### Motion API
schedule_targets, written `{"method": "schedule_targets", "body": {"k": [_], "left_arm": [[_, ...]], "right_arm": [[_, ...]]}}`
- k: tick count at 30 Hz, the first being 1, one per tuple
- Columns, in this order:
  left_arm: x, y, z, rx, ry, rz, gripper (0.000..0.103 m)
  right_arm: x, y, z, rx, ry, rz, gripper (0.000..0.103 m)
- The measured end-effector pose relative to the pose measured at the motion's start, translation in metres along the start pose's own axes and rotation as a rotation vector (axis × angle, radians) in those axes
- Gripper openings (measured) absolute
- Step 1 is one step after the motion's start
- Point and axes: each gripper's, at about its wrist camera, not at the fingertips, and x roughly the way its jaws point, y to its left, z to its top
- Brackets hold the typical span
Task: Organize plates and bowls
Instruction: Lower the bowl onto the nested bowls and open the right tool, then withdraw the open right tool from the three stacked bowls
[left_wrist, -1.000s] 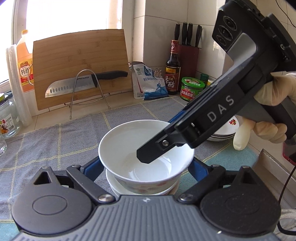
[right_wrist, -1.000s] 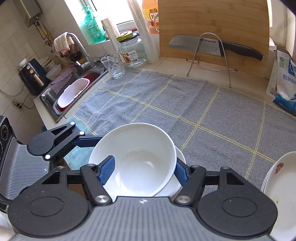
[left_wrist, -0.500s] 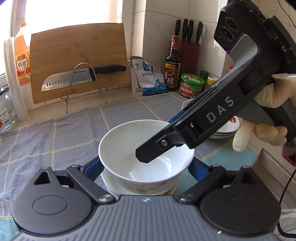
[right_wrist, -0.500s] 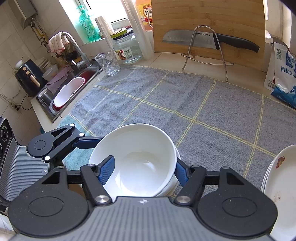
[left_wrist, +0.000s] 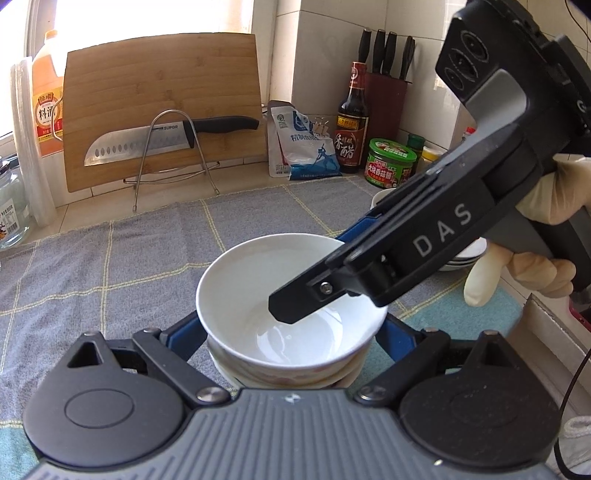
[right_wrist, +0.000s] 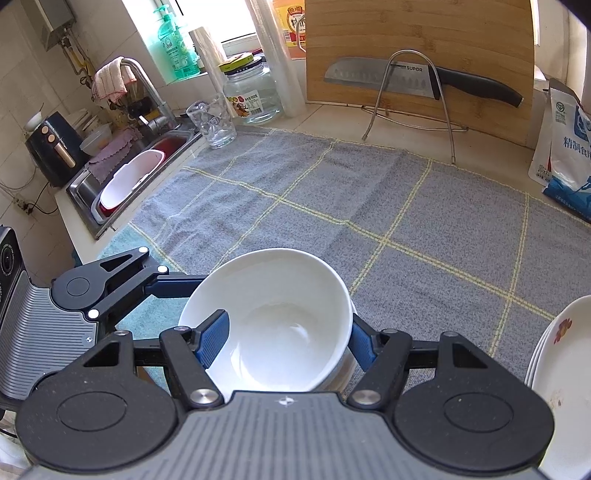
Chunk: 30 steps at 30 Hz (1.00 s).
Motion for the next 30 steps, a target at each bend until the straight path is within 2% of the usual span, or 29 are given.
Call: {"method": "schedule_targets", "body": {"k": [9,17,20,30], "left_arm": [[0.005,0.002,0.000,0.008,0.010,0.007,0.097],[0.007,0.005,-0.003,-0.004,0.020,-0.008,0.100],[0.004,0.005,-0.003,0.001,0.010,-0.003,0.101],[-0.009,0.009,-0.011,0.021,0.009,-0.012,0.102]], "right_arm": [[0.004,0.004,-0.002,-0.024,-0.007,-0.014,0.076],[0.006,0.008,-0.002,-0.038,-0.008,0.002,0.091],[0.005,0.010,-0.003,-0.058,-0.015,-0.034,0.101],[-0.010,0.002,-0.010,-0.049,-0.040,-0.096,0.102]]}}
